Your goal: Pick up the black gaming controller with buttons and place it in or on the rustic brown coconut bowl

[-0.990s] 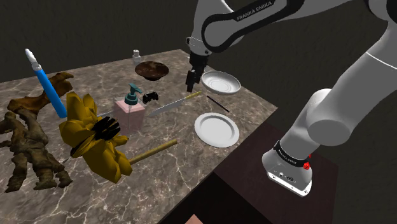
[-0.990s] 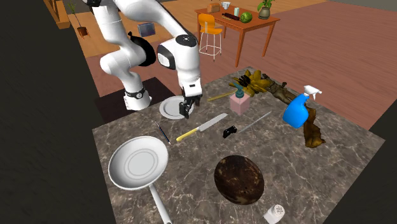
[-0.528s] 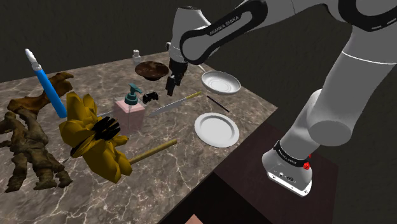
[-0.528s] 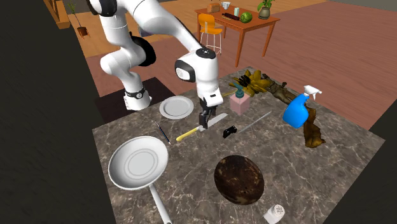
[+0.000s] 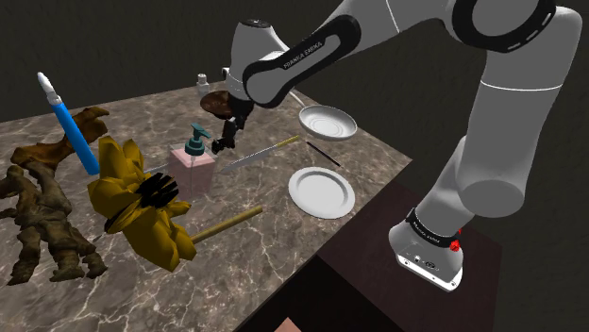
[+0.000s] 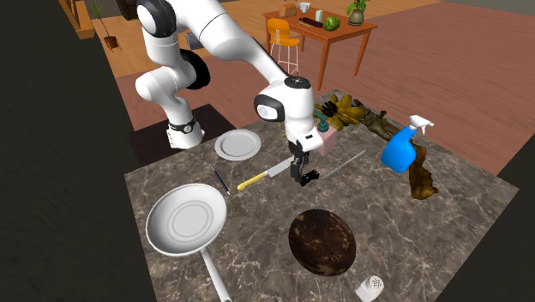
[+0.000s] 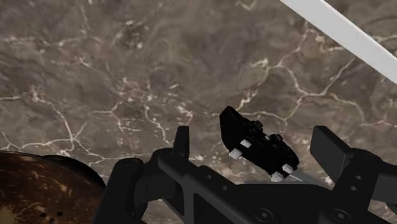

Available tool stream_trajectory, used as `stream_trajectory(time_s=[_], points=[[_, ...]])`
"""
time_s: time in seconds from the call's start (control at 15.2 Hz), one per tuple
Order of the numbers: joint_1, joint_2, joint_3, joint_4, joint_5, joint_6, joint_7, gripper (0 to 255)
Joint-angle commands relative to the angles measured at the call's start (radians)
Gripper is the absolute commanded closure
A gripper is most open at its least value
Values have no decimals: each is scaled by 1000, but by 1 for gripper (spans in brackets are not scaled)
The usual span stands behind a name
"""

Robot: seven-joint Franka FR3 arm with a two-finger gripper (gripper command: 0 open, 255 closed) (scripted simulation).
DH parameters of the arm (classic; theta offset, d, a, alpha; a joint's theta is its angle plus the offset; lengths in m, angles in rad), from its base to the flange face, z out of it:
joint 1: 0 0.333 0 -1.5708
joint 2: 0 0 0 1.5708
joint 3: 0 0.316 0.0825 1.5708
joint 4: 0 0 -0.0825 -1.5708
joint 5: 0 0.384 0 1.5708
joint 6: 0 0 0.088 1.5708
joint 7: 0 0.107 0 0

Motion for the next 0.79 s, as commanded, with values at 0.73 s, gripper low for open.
stream_trajectory(time_s=[0.73], points=[[10,84,-8,23,-17,63,14,0]])
